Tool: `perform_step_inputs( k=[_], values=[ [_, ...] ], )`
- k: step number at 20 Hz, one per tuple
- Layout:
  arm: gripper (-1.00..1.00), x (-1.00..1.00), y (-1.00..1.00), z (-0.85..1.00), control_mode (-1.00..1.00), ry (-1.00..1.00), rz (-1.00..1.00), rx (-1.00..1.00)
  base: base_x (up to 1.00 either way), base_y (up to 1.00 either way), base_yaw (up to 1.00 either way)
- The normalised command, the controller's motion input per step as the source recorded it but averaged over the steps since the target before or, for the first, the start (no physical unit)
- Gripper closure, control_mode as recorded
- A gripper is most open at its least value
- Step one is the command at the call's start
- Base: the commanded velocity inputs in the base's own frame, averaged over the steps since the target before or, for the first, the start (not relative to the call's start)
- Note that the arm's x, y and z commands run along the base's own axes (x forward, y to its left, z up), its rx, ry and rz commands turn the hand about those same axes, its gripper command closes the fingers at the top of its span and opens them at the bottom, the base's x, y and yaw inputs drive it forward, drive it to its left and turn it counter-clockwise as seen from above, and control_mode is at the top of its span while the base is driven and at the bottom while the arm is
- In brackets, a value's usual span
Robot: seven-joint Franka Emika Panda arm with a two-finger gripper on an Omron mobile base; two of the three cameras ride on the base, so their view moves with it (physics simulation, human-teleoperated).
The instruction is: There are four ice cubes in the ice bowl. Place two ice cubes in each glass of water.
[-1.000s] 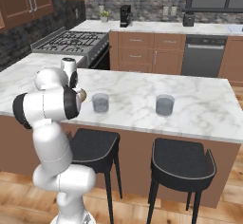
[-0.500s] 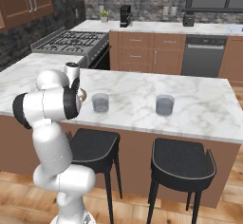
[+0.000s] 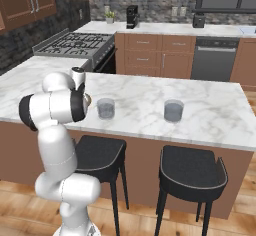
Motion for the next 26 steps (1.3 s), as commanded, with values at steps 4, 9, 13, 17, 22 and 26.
perform_step_inputs(
  k=[4,9,13,17,22,26],
  values=[
    [-1.00,0.13,0.10,-0.08,-1.00,0.00,0.00,0.05,0.00,0.00,0.00],
    [-1.00,0.00,0.09,-0.23,-1.00,0.00,0.00,0.10,0.00,0.00,0.00],
    [-1.00,0.00,0.10,-0.20,-1.00,-0.01,0.00,0.05,0.00,0.00,0.00],
    [-1.00,0.02,0.04,-0.13,-1.00,-0.01,-0.02,0.00,0.00,0.00,0.00],
    [-1.00,0.15,0.05,-0.13,-1.00,0.00,-0.04,-0.03,0.00,0.00,0.00],
    [-1.00,0.16,0.06,-0.13,-1.00,0.00,-0.07,-0.01,0.00,0.00,0.00]
  ],
)
